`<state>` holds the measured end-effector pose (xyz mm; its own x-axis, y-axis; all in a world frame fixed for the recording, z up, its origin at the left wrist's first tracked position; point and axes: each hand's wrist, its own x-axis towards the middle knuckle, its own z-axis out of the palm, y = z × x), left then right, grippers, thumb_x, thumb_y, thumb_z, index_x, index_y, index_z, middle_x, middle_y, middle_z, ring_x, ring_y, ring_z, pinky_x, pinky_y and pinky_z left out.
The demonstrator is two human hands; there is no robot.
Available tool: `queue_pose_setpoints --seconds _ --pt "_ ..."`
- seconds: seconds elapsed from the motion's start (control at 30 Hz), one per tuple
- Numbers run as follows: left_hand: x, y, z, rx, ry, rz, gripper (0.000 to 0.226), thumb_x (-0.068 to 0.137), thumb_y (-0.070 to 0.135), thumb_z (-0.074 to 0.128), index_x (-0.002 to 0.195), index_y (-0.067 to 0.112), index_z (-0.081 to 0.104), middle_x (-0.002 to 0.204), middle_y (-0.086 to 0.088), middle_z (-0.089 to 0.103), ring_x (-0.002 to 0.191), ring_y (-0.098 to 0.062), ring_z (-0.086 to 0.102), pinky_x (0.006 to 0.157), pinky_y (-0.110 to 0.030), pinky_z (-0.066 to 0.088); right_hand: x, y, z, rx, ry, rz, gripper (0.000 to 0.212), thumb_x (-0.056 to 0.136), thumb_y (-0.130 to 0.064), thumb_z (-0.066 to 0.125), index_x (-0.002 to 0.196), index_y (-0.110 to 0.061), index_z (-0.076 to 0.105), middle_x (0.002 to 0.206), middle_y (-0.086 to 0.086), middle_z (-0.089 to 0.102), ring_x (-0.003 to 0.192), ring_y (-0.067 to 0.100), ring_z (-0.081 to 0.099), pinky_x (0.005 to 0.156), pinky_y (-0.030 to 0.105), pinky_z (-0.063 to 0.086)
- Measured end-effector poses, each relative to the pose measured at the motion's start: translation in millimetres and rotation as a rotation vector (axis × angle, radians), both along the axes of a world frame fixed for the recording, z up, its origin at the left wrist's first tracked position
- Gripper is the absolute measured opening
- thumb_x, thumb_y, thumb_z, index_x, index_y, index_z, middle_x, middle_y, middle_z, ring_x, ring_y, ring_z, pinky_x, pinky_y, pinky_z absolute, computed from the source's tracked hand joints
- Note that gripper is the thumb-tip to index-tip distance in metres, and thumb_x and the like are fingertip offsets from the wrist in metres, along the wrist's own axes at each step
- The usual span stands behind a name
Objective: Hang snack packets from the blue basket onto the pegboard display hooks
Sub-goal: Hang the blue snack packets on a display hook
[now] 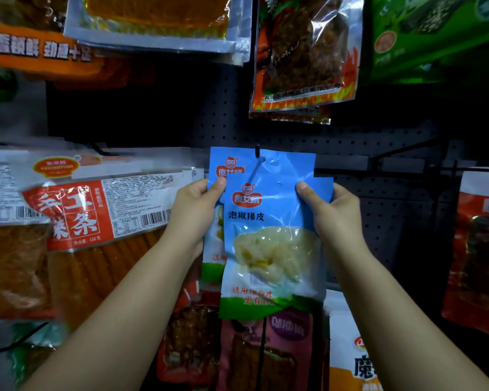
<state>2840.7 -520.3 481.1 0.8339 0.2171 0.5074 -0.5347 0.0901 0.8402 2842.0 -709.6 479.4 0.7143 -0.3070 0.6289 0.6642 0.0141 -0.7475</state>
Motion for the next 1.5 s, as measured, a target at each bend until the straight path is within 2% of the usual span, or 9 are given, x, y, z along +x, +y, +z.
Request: queue_pose_setpoints --seconds 0.27,0.47,0.7,0.9,1.03,1.13,1.27,1.37,1.5 --pt "33.9 -17.0 8.6 0.12 0.038 0.189 0.035 0.096 0.032 0.051 0.098 -0.002 0.06 0.093 -0.013 0.066 0.082 -0.025 0.061 0.085 -0.051 0.051 33.8 -9.0 4.1 -0.094 0.033 -0.115 0.011 0.085 -0.026 0.072 0.076 -0.024 0.065 0.078 -0.01 0.071 0.066 0.004 0.069 0.053 0.018 0.051" --pt "61.2 -23.1 13.7 0.244 0.076 0.256 0.031 0.098 0.032 0.046 0.105 0.005 0.06 0.106 -0.011 0.067 0.096 -0.026 0.065 0.084 -0.045 0.054 63.4 -11.6 9.0 -0.133 0.149 -0.186 0.015 0.083 -0.034 0.072 0.077 -0.025 0.062 0.081 -0.007 0.07 0.08 0.018 0.07 0.08 0.044 0.057" --pt "83.6 -28.1 14.5 0.301 0.1 0.31 0.034 0.098 0.035 0.044 0.105 0.004 0.057 0.107 -0.012 0.066 0.097 -0.029 0.063 0.086 -0.047 0.053 76.6 -12.7 8.1 -0.152 0.169 -0.249 0.014 0.084 -0.036 0.07 0.086 -0.024 0.063 0.087 -0.003 0.07 0.084 0.021 0.069 0.082 0.047 0.056" --pt "76.3 -37.7 5.4 0.2 0.069 0.234 0.026 0.101 0.026 0.039 0.11 0.005 0.049 0.116 -0.015 0.059 0.095 -0.021 0.058 0.067 -0.028 0.047 63.8 -20.0 -1.9 -0.085 0.078 -0.192 0.012 0.082 -0.019 0.074 0.087 -0.02 0.063 0.085 -0.001 0.07 0.075 0.012 0.067 0.059 0.02 0.054" --pt "51.3 -41.9 -14.1 0.153 0.051 0.062 0.045 0.099 0.035 0.038 0.141 0.02 0.03 0.144 -0.002 0.039 0.124 -0.019 0.048 0.098 -0.042 0.048 48.0 -25.5 -11.8 -0.073 0.079 -0.183 0.013 0.081 -0.016 0.075 0.091 -0.014 0.067 0.09 0.008 0.072 0.082 0.023 0.07 0.071 0.033 0.059" --pt "30.5 -46.2 -29.6 0.239 -0.029 0.029 0.06 0.096 0.038 0.045 0.148 0.027 0.018 0.151 0.01 0.029 0.134 -0.013 0.037 0.107 -0.041 0.039 25.7 -25.5 -13.8 -0.059 -0.015 -0.117 0.013 0.08 -0.014 0.075 0.082 -0.023 0.066 0.083 0.002 0.073 0.077 0.019 0.071 0.062 0.028 0.058" --pt "7.7 -45.6 -32.9 0.076 -0.086 -0.05 0.064 0.086 0.035 0.063 0.14 0.034 0.03 0.122 0.021 0.054 0.104 0.005 0.061 0.088 -0.022 0.051 -10.6 -15.6 -9.6 -0.062 -0.14 0.056 0.016 0.079 -0.013 0.076 0.08 -0.027 0.07 0.081 -0.002 0.075 0.073 0.012 0.073 0.056 0.02 0.054" --pt "-8.9 -34.6 -29.0 -0.058 -0.139 -0.122 0.047 0.073 0.036 0.073 0.116 0.029 0.055 0.103 0.009 0.071 0.09 -0.006 0.07 0.069 -0.02 0.056 -31.9 -6.7 -5.5 -0.056 -0.214 0.156 0.017 0.08 -0.011 0.075 0.079 -0.028 0.07 0.082 -0.003 0.075 0.074 0.012 0.073 0.056 0.021 0.054" --pt "-32.1 -23.3 -25.5 -0.056 -0.264 -0.102 0.018 0.071 0.034 0.076 0.088 0.033 0.068 0.095 0.001 0.075 0.088 -0.017 0.072 0.067 -0.027 0.057 -50.5 4.0 -1.4 -0.098 -0.285 0.156 0.021 0.082 -0.017 0.073 0.075 -0.036 0.066 0.079 -0.015 0.071 0.073 0.005 0.07 0.057 0.02 0.053"
